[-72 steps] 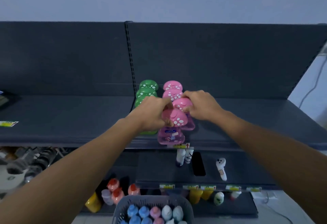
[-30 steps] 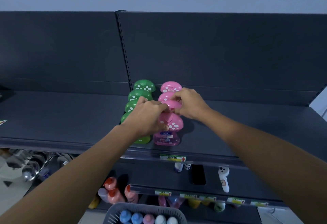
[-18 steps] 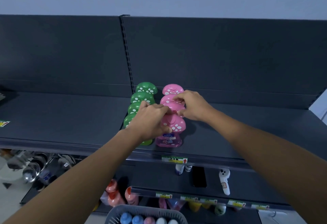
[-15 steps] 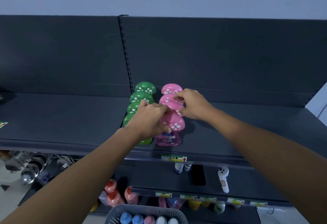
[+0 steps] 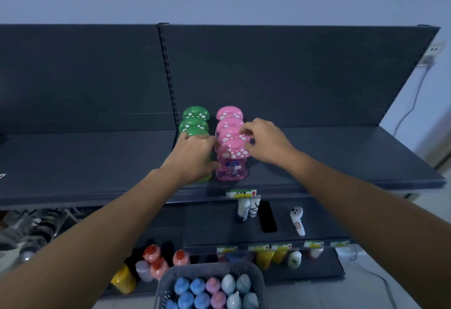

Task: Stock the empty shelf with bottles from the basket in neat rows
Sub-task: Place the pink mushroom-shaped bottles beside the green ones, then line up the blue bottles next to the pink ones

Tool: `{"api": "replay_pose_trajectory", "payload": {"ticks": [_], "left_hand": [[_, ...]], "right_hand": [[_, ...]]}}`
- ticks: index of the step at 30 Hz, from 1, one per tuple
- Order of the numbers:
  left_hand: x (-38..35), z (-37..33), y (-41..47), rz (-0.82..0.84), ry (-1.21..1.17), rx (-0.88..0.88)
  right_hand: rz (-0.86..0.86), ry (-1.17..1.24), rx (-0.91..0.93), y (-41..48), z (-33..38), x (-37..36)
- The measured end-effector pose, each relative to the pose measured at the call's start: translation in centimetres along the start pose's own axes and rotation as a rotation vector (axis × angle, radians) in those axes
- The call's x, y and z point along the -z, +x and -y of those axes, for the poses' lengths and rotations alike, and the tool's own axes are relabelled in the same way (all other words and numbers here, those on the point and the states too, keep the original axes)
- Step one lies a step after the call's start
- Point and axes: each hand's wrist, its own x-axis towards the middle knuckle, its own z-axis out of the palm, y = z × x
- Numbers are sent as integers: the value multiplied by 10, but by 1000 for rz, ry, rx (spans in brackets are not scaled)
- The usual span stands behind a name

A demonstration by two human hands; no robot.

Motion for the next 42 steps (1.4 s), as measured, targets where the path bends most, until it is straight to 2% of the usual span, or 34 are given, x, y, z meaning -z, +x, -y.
{"api": "replay_pose_trajectory", "payload": {"ticks": [5, 8, 17, 24, 31, 37, 42], "left_hand": [[-4, 6, -42, 75, -30, -9], [-17, 8, -66, 139, -73, 26], [-109, 20, -137, 444, -177, 160], [-213, 24, -201, 691, -216, 251], [-306, 32, -260, 866, -223, 325], [-365, 43, -289, 872, -161, 297], [-395, 44, -305, 857, -73, 255]], "right_hand": [[-30, 11, -15, -46, 24, -19], [7, 19, -17, -71, 32, -42], [249, 81, -42, -120, 27, -145], [520, 71, -115, -163, 11, -260], [712, 62, -74, -204, -1, -376], [753, 88, -71, -233, 4, -454], [767, 32, -76, -249, 11, -486]]}}
